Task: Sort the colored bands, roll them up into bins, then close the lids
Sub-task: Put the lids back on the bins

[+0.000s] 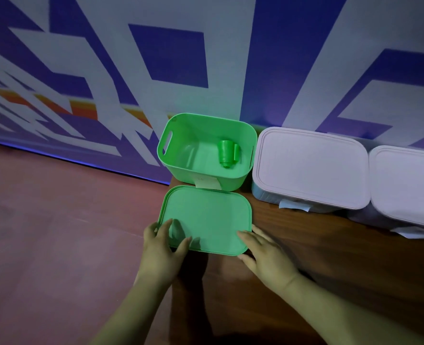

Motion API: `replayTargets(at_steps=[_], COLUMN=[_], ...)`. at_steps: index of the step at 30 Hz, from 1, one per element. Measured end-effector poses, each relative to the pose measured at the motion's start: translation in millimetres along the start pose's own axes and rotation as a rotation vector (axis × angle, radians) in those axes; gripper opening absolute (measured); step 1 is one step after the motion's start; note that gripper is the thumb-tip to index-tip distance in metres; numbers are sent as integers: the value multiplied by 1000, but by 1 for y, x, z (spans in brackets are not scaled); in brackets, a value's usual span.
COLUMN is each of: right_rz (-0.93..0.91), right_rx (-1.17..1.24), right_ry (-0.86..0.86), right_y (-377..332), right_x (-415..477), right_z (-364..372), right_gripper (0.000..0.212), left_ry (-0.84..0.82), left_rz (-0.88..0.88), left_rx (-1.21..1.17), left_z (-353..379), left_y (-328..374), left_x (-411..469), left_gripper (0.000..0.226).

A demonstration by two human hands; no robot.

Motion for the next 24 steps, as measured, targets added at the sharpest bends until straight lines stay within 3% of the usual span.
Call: replayTargets(at_steps=[4, 7, 12, 15, 17, 24], right_rz=[-4, 28, -100, -168, -196, 156], right_rx=[16, 76, 110, 92, 151, 741], right_ry=[-6, 90, 337, 513, 540, 475], right_y=[2, -3, -20, -38, -53, -84], right_x=[-10, -16, -16, -9, -3, 45], right_z=[-3, -14, -54, -88, -109, -146], right_gripper=[57, 56, 63, 48, 41, 39], left_ry=[106, 163, 323, 401, 407, 387], left_rz=[-51, -107, 37, 135, 163, 287], left_rx=[-99, -191, -332, -351, -389, -374], left_z=[-8, -17, -42, -56, -64, -87], left_y=[18, 24, 38, 52, 60, 94], left_x=[-1, -1, -7, -11, -6, 41], left_gripper=[58, 58, 46, 48, 57, 85])
Point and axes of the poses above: each hand's wrist, its own x-axis towards the middle knuckle, its own z-axis out of the palm, y = z × x, the point moved 1 cm from there along x, towards the middle knuckle, and after that the axes turned 11 degrees about z, right-handed, at the moved point
